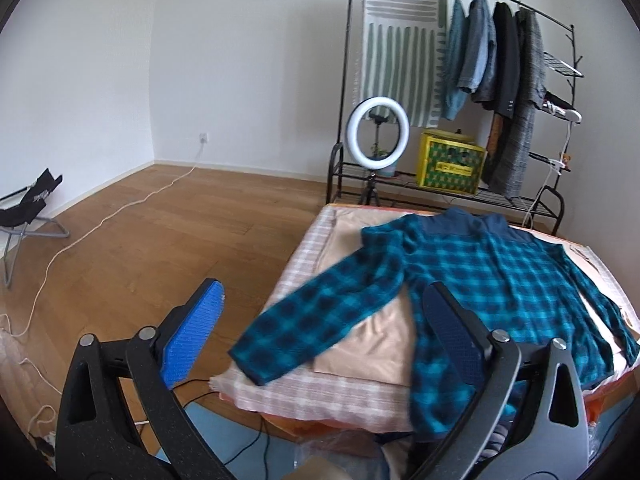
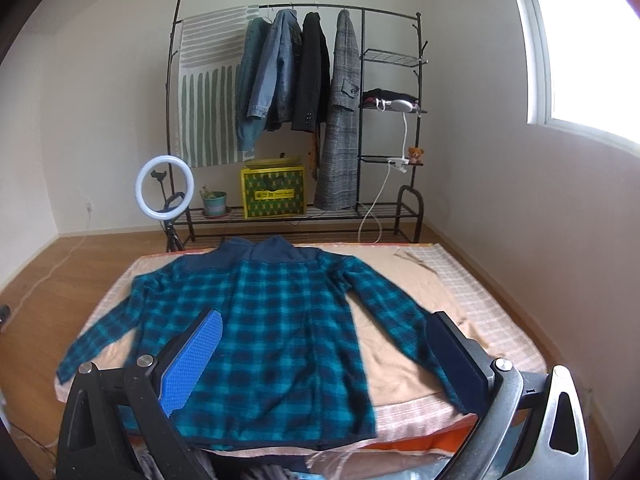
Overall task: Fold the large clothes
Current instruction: 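Grasp the side edge of the plaid shirt with the left tool and lift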
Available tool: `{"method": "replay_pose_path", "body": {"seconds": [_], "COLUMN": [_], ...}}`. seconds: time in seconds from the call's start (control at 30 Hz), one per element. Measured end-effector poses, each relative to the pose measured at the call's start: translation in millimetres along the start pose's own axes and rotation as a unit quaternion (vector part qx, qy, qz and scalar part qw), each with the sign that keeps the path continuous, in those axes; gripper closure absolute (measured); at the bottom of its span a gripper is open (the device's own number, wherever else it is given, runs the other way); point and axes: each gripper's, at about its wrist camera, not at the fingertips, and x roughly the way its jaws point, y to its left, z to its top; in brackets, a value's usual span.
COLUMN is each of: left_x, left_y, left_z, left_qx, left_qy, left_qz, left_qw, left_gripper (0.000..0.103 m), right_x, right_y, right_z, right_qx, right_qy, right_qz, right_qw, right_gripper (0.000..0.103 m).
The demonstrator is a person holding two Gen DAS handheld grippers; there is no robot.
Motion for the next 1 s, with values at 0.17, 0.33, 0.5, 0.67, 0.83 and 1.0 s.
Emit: {"method": "replay_pose_path", "body": {"seconds": [0.17, 0.33, 0.5, 0.67, 0.83, 1.0], "left_x": [54.1, 114.1, 174.1, 219.7, 253.2, 274.9], "left_y": [72.1, 135.4, 179.5, 203.5, 213.1, 207.9], "left_z": [-7.1, -31.2, -71.7, -114.4, -145.8, -160.6], "left_qx": [-0.063, -0.142, -0.22, -0.303, -0.395, -0.44], "left_qy": [0.058, 0.125, 0.204, 0.26, 0.29, 0.306], "left_qz": [-0.032, -0.063, -0.077, -0.087, -0.112, -0.112], "left_qw": [0.9958, 0.9799, 0.9508, 0.9125, 0.8644, 0.8367], "left_gripper": [0.02, 0.025, 0.025, 0.025, 0.025, 0.025], "right_x": [-1.6, -5.1, -6.2, -1.3, 10.7, 29.7], "right_y": [16.6, 43.8, 67.1, 72.8, 72.8, 64.5], "right_z": [-5.4, -7.1, -3.9, -2.2, -1.3, 7.6], "right_qx": [0.049, 0.05, 0.042, 0.033, 0.029, 0.035], "right_qy": [-0.022, -0.026, -0.016, -0.005, 0.007, 0.018], "right_qz": [0.032, 0.042, 0.048, 0.05, 0.05, 0.055], "right_qw": [0.998, 0.998, 0.998, 0.998, 0.998, 0.998], "right_gripper": [0.0, 0.0, 0.0, 0.0, 0.0, 0.0]}}
